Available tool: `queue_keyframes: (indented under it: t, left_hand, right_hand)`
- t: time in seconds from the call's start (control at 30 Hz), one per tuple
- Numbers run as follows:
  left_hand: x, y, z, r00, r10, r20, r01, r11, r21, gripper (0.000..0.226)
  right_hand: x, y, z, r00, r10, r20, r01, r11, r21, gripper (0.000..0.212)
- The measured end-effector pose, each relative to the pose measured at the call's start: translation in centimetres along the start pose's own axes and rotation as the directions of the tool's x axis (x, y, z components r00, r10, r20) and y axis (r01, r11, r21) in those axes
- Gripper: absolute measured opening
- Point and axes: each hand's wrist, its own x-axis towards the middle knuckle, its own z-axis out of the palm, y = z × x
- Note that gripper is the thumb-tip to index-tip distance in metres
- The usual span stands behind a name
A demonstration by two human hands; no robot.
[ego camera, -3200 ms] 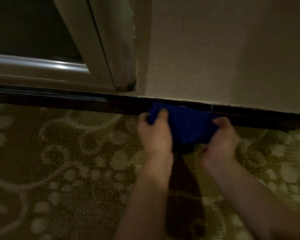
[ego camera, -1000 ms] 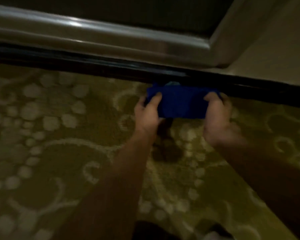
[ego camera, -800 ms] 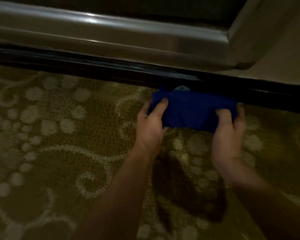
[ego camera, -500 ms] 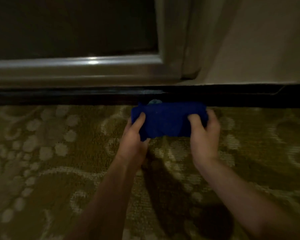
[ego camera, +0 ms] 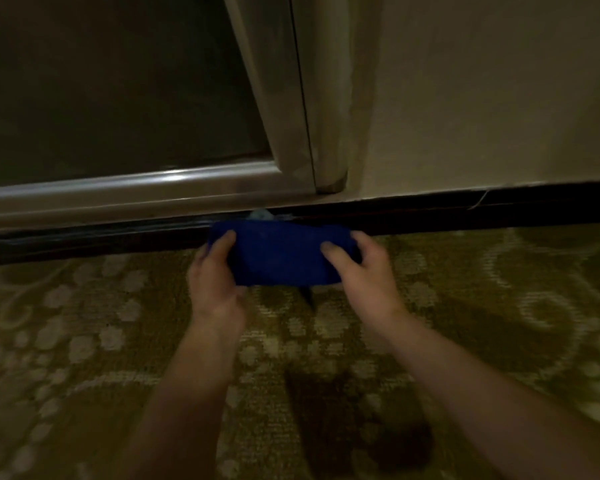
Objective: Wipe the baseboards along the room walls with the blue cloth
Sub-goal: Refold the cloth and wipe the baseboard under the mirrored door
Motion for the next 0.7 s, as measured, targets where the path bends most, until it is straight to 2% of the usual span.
queue_keyframes:
  t: [0.1, 0.17, 0.23, 0.27, 0.37, 0.43, 0.5, 0.53, 0.6, 0.7]
  left_hand:
    - [1.3, 1.6, -1.4, 0.995, 0.068, -0.074, -0.07, 0.997, -0.033, 0.04]
    - [2.1, 2.2, -1.3, 0.991, 0.102, -0.084, -0.102, 0.995, 0.008, 0.052]
    - [1.8, 1.7, 0.1, 0.998, 0.046, -0.051, -0.042, 0.996, 0.074, 0.058]
    - [1.1, 1.3, 1.3, 1.0, 0.001, -0.031, 0.003, 0.993, 0.119, 0.055]
    - [-1.0, -1.1, 4.6, 0.989, -0.149, 0.008, 0.144, 0.969, 0.2, 0.029]
    - [-2.4, -2.3, 5.6, 0.982, -0.19, 0.012, 0.185, 0.965, 0.189, 0.019]
    - [-2.6, -1.7, 4.6, 0.99, -0.142, -0.021, 0.143, 0.975, 0.171, 0.018]
    - [-2.0, -1.0, 3.6, 0.993, -0.09, -0.07, 0.1, 0.983, 0.152, 0.032]
    - [-0.6, 0.7, 2.2, 0.991, -0.032, -0.127, 0.043, 0.995, 0.085, 0.061]
    - [-0.3, 1.1, 3.1, 0.977, 0.003, -0.213, 0.011, 0.998, 0.066, 0.072]
  right_hand:
    - [-0.1, -1.8, 3.2, 0.992, 0.044, 0.121, -0.049, 0.998, 0.039, 0.011]
    - [-0.2, -2.4, 4.8, 0.993, 0.093, 0.079, -0.101, 0.988, 0.117, 0.007]
    - [-0.4, -2.5, 4.1, 0.986, 0.161, -0.049, -0.145, 0.962, 0.232, 0.017]
    - [-0.6, -2.5, 3.1, 0.97, 0.201, -0.137, -0.155, 0.944, 0.291, 0.018]
    - [-1.0, -1.5, -0.5, 0.862, 0.301, -0.409, -0.137, 0.914, 0.383, 0.022]
    - [-1.8, -1.1, -1.3, 0.828, 0.311, -0.466, -0.115, 0.909, 0.401, 0.039]
    - [-2.6, -0.9, -0.8, 0.865, 0.326, -0.38, -0.161, 0.9, 0.406, 0.06]
    - [-2.8, -1.0, -0.1, 0.894, 0.33, -0.304, -0.198, 0.898, 0.392, 0.059]
    - [-2.6, -1.8, 1.6, 0.94, 0.301, -0.162, -0.222, 0.898, 0.38, 0.036]
    - [-1.5, -3.1, 3.3, 0.946, 0.296, -0.134, -0.213, 0.876, 0.432, 0.023]
